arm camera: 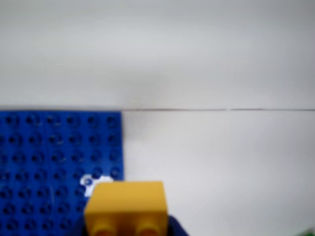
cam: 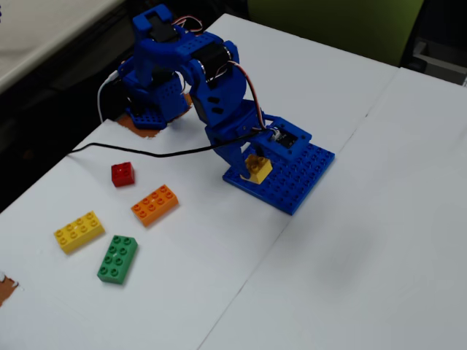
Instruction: Pick up the 2x2 yellow block and go up the 8x8 blue block.
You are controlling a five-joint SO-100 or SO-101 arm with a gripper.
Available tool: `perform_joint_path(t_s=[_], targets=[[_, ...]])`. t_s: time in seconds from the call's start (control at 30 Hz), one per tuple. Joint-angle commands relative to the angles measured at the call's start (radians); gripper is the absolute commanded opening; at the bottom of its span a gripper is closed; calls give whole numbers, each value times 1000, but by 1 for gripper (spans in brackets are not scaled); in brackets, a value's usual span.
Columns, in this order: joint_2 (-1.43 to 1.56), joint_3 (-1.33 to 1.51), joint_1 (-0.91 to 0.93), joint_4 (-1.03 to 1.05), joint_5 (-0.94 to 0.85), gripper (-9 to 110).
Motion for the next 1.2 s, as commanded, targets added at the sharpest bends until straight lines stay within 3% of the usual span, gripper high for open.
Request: perform_joint_path(t_s=[0.0,0.63,1.17], targets=[[78,-48,-43,11,41,0],[123,-94,-238,199,221,0],[35,-129,-265,241,308,0]])
